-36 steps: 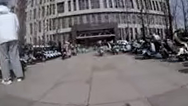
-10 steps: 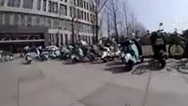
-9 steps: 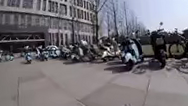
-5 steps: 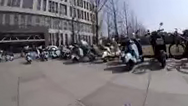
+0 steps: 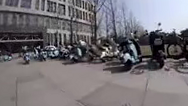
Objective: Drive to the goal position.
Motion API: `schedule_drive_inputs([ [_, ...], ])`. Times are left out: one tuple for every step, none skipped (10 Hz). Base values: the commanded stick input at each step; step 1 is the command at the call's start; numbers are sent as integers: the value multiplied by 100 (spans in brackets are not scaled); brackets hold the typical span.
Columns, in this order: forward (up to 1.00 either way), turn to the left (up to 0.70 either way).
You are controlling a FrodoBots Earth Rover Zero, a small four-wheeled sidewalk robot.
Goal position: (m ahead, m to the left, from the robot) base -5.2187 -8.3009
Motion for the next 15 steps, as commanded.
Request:
schedule_drive_inputs([
  [0, -100],
  [0, -100],
  [0, -100],
  [0, -100],
  [0, -100],
  [0, -100],
  [0, -100],
  [0, -100],
  [0, -100],
  [0, -100],
  [0, -100],
  [0, -100],
  [0, -100],
  [0, -100],
  [0, -100],
])
